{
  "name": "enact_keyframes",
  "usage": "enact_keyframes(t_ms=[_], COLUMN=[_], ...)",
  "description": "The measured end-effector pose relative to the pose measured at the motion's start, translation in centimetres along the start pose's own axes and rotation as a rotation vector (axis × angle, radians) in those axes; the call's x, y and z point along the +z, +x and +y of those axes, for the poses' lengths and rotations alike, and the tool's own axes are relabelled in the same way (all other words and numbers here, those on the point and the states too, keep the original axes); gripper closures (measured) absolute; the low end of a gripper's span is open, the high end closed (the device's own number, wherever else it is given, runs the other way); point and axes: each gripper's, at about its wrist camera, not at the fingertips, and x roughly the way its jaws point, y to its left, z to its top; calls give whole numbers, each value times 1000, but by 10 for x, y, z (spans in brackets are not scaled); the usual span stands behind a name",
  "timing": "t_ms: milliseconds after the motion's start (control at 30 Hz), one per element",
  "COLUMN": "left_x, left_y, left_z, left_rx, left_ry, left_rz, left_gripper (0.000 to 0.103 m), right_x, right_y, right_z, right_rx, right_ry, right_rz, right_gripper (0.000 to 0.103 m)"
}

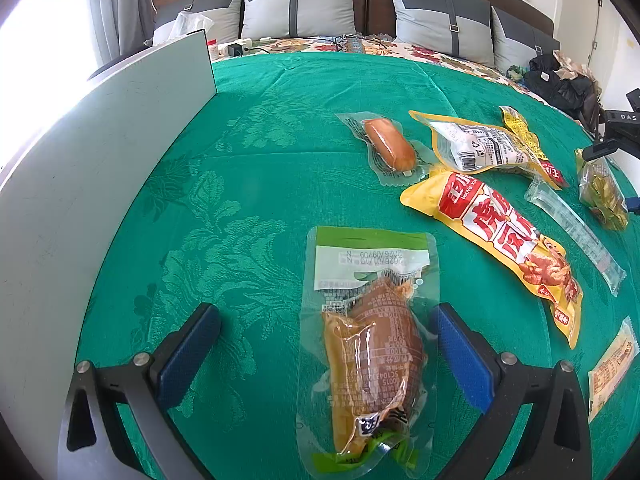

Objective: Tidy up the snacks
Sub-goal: 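Grasp the gold bag of round snacks with the right gripper and lift it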

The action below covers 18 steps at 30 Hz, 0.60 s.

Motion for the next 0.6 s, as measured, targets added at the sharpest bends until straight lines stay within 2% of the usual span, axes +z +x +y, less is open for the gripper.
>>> enact_keyframes(t_ms=[67, 167, 267, 367, 500, 600], left_x=[0, 0, 0, 0, 0, 0], left_y=[0, 0, 0, 0, 0, 0], left_z=[0, 0, 0, 0, 0, 1], left_rx=[0, 0, 0, 0, 0, 0], left_ry=[0, 0, 0, 0, 0, 0], left_rz=[0, 0, -1, -1, -1, -1], left_gripper=[0, 0, 0, 0, 0, 0], right_x=[-2, -9, -23, -40, -43, -44], right_y=[13, 10, 0, -13, -20, -19], right_z=[7, 0, -19, -39, -67, -73], right_rx=[-41, 83, 195, 207, 299, 357], right_ry=[-43, -127, -314, -467, -432, -421], right_rz=[31, 5, -34, -115, -147, -156], right_gripper=[7, 10, 27, 32, 32, 32])
